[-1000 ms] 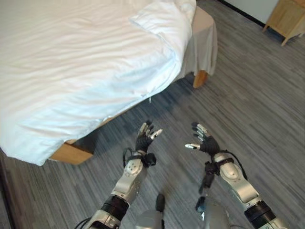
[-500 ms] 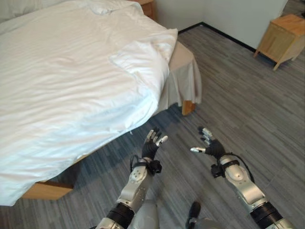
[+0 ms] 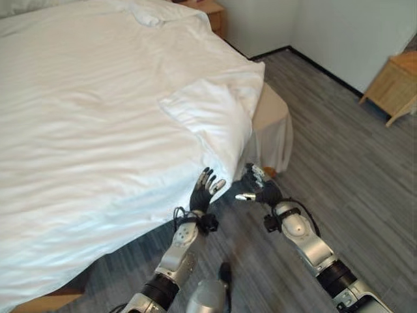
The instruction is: Making the bed.
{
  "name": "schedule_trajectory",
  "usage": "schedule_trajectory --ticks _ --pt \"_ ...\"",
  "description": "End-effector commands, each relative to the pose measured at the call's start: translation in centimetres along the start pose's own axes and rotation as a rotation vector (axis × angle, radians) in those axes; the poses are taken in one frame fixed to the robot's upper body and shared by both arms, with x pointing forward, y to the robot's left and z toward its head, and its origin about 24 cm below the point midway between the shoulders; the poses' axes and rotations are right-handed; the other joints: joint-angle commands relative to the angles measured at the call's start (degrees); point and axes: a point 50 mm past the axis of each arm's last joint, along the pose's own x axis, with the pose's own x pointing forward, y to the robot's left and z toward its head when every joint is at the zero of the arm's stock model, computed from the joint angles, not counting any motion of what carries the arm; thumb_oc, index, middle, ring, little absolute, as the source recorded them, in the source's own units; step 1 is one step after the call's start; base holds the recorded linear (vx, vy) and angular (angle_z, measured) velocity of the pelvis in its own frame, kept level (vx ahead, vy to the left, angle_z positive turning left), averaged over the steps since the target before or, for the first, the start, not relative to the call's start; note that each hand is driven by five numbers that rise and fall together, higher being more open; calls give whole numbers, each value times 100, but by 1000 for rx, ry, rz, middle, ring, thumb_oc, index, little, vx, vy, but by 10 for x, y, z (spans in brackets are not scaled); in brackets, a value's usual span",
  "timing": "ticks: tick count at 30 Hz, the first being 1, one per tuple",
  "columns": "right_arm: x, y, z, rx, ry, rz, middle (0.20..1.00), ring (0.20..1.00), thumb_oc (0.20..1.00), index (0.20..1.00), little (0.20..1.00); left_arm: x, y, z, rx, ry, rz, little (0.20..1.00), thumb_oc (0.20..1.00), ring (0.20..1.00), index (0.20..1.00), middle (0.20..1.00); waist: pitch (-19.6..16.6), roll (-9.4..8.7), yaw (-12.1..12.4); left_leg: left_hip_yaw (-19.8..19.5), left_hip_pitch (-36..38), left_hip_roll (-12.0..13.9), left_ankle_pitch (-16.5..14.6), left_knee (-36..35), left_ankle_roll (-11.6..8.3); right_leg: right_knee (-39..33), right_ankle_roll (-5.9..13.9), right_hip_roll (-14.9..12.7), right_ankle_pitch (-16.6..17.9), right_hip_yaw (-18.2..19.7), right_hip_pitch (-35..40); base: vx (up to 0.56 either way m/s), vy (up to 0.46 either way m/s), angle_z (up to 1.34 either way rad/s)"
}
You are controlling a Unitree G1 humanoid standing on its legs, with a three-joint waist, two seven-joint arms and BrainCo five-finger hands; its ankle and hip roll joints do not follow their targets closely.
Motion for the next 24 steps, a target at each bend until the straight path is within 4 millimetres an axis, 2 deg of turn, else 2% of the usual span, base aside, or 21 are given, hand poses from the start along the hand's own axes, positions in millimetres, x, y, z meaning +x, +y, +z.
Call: schedule_trajectory --ticks 1,2,4,5,6,7,8,9,10,12,13,15,17,18,19,20,22,23,24 --pt "10 -16 29 -17 -140 -48 1000 1000 1000 1000 1000 13 -32 35 -33 -171 -122 1000 1000 1000 1000 1000 43 107 21 -455 315 171 -129 -451 -469 -1831 -410 403 520 -431 173 227 -78 56" --pt "10 -16 29 -17 -140 -47 1000 1000 1000 1000 1000 13 -32 34 -33 -170 -121 1000 1000 1000 1000 1000 54 111 -4 -480 333 175 -139 -448 -474 -1848 -409 407 511 -459 214 324 -136 64" --pt "7 -18 23 -13 -120 -61 1000 1000 1000 1000 1000 13 -33 30 -38 -150 -131 1000 1000 1000 1000 1000 11 56 -68 -661 444 133 -272 -465 -565 -2928 -537 448 464 -261 204 342 -202 75" --pt "4 -21 17 -16 -98 -82 1000 1000 1000 1000 1000 12 -33 24 -50 -130 -127 1000 1000 1000 1000 1000 -48 55 -142 -977 540 132 -438 -465 -641 -3685 -430 237 772 217 51 475 -286 69" --pt "2 -22 16 -18 -92 -89 1000 1000 1000 1000 1000 12 -34 22 -54 -119 -132 1000 1000 1000 1000 1000 -83 67 -162 -1134 568 156 -502 -465 -670 -3907 -360 98 936 425 -6 372 -226 66" --pt "2 -22 15 -18 -91 -90 1000 1000 1000 1000 1000 12 -34 22 -55 -118 -132 1000 1000 1000 1000 1000 -82 79 -166 -1140 584 166 -517 -465 -671 -3924 -357 109 935 414 21 378 -245 121" --pt "-3 -24 11 -22 -77 -103 1000 1000 1000 1000 1000 12 -33 19 -57 -103 -137 1000 1000 1000 1000 1000 -138 76 -220 -1411 680 240 -636 -465 -763 -4050 -238 -165 1243 773 -118 272 -174 116" --pt "-4 -24 11 -22 -76 -103 1000 1000 1000 1000 1000 12 -33 19 -58 -102 -137 1000 1000 1000 1000 1000 -131 93 -235 -1428 701 255 -651 -465 -766 -4059 -237 -154 1234 747 -81 516 -398 127" --pt "-7 -25 8 -30 -63 -107 1000 1000 1000 1000 1000 11 -32 15 -70 -79 -144 1000 1000 1000 1000 1000 -189 41 -266 -1659 804 364 -743 -465 -877 -4140 -164 -306 1428 839 -75 377 -341 96" --pt "-11 -23 2 -29 -35 -98 1000 1000 1000 1000 1000 11 -30 11 -70 -58 -145 1000 1000 1000 1000 1000 -292 -89 -289 -1776 884 466 -854 -465 -961 -4404 -167 -312 1428 617 213 426 -390 121" --pt "-13 -22 0 -27 -28 -96 1000 1000 1000 1000 1000 9 -28 11 -82 -59 -139 1000 1000 1000 1000 1000 -338 -108 -311 -1791 945 548 -842 -465 -1019 -4378 -111 -298 1554 556 250 370 -310 96" --pt "-18 -21 -6 -26 -6 -78 1000 1000 1000 1000 1000 8 -22 10 -120 -61 -98 1000 1000 1000 1000 1000 -436 -126 -302 -1763 1034 750 -875 -465 -1127 -4514 -136 -134 1445 432 387 290 -254 25" --pt "-18 -21 -6 -26 -5 -78 1000 1000 1000 1000 1000 7 -22 10 -120 -60 -98 1000 1000 1000 1000 1000 -437 -117 -303 -1762 1040 762 -881 -465 -1131 -4514 -139 -123 1441 429 394 139 -134 -10" --pt "-24 -22 -13 -19 24 -58 1000 1000 1000 1000 1000 5 -21 9 -134 -60 -93 1000 1000 1000 1000 1000 -485 -84 -282 -1781 1069 963 -812 -401 -1225 -4514 -259 45 1267 366 477 173 -161 -13" --pt "-24 -22 -13 -19 24 -58 1000 1000 1000 1000 1000 5 -21 9 -134 -60 -93 1000 1000 1000 1000 1000 -485 -82 -283 -1782 1070 964 -813 -401 -1226 -4514 -260 46 1266 364 478 290 -324 -9" --pt "-29 -26 -18 -20 46 -54 1000 1000 1000 1000 1000 4 -20 6 -151 -55 -94 1000 1000 1000 1000 1000 -460 -45 -217 -1855 859 1058 -674 -12 -1370 -4514 -428 181 1081 242 609 154 -203 6" --pt "-33 -32 -22 -26 61 -60 1000 1000 1000 1000 1000 4 -22 5 -171 -52 -99 1000 1000 1000 1000 1000 -360 -9 -186 -1888 455 1000 -369 737 -1530 -4514 -559 198 967 15 783 132 -227 42" --pt "-34 -34 -22 -37 61 -58 1000 1000 1000 1000 1000 4 -23 6 -181 -55 -101 1000 1000 1000 1000 1000 -243 -50 -165 -1689 154 955 -211 1232 -1510 -4514 -635 157 940 -127 895 84 -221 70" --pt "-35 -36 -21 -44 60 -55 1000 1000 1000 1000 1000 3 -22 5 -187 -53 -102 1000 1000 1000 1000 1000 -170 -99 -143 -1330 -30 1006 -107 1491 -1402 -4514 -691 129 880 -263 964 95 -256 71"
